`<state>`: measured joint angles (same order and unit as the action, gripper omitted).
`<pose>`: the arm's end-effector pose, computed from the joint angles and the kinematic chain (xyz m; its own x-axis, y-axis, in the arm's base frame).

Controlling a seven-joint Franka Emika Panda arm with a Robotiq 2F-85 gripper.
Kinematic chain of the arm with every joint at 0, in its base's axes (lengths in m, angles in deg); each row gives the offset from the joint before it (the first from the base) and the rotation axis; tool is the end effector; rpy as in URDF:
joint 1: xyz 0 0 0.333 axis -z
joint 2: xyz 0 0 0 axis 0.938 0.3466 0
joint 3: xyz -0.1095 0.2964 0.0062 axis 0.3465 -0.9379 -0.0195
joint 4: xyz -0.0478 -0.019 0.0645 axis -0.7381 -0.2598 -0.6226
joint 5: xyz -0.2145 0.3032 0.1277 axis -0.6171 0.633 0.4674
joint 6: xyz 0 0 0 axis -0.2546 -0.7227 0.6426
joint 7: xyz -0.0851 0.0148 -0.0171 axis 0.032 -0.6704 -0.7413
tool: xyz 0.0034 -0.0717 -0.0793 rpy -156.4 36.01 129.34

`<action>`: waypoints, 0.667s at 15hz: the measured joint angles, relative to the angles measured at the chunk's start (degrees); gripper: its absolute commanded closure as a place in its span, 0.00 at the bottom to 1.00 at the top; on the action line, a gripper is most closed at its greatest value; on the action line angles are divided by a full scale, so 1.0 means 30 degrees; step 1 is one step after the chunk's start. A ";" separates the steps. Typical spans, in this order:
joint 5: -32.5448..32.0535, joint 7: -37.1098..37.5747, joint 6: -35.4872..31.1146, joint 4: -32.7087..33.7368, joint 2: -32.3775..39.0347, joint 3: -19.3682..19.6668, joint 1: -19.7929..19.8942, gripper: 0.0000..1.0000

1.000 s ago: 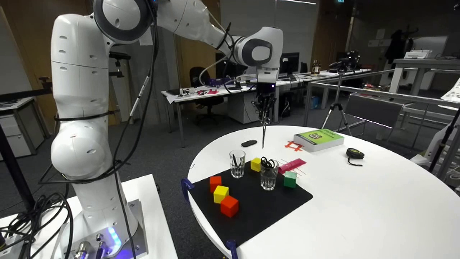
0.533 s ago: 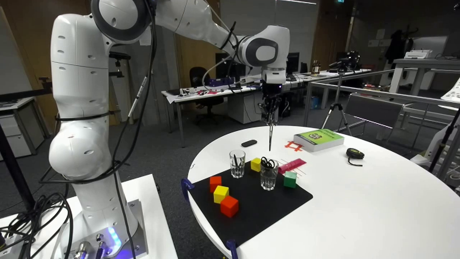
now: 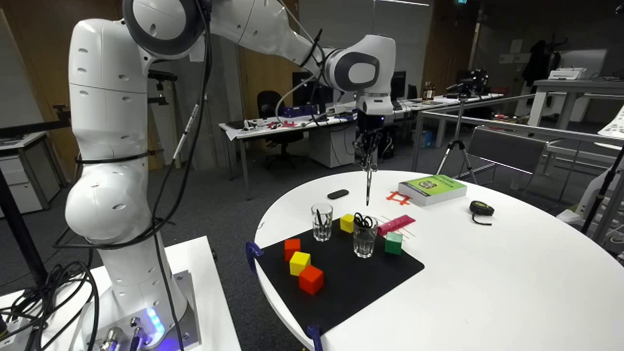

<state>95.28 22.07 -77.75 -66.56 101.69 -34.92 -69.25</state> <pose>0.6229 -0.0352 0.4328 0.2892 -0.9540 -0.0787 -0.9569 -0.2860 -0.0496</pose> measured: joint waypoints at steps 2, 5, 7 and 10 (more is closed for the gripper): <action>0.0000 0.0000 0.0000 -0.0001 0.0000 0.0000 0.0000 0.99; -0.0008 0.0012 0.0005 -0.0001 0.0189 0.0000 -0.0030 0.99; -0.0008 0.0012 0.0005 0.0002 0.0464 0.0000 -0.0036 0.99; -0.0015 0.0012 0.0005 0.0013 0.0930 0.0000 -0.0036 0.99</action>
<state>95.23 22.11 -77.73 -66.53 104.48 -34.92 -69.36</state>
